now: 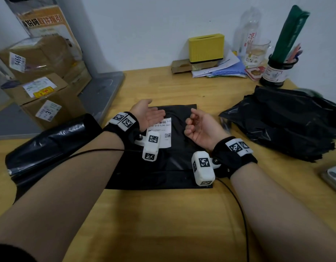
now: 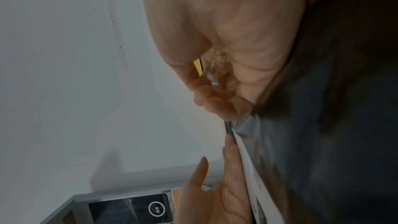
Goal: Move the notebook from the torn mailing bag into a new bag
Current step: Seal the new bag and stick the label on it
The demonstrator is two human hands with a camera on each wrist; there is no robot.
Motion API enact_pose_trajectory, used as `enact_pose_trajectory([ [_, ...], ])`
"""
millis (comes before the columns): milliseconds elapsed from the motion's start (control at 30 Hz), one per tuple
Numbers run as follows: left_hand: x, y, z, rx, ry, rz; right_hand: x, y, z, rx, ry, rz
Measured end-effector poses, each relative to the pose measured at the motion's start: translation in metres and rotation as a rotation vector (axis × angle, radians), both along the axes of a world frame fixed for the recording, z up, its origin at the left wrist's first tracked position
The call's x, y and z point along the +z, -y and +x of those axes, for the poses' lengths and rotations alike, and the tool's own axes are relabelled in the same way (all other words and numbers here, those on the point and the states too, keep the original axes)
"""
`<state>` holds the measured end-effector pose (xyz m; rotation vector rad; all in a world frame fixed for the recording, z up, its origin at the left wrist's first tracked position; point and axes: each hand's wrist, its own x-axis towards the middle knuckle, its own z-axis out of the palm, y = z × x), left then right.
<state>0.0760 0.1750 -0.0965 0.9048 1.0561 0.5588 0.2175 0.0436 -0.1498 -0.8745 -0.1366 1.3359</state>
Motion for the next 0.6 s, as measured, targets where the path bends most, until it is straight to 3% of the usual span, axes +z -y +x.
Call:
enact_pose_trajectory([
  [233,-0.006,-0.001,-0.046,-0.006,0.009,-0.014,0.002,0.003,0.001,0.042,0.027,-0.02],
  [433,0.0,0.002,-0.052,0.05,-0.159,0.237,0.002,0.002,0.001,0.036,0.026,-0.021],
  [533,0.011,0.013,-0.038,0.041,0.0,0.225,0.002,0.002,0.0,0.037,0.024,-0.018],
  [600,0.013,0.029,-0.029,-0.022,0.108,0.095,0.001,0.002,0.001,0.035,0.028,-0.019],
])
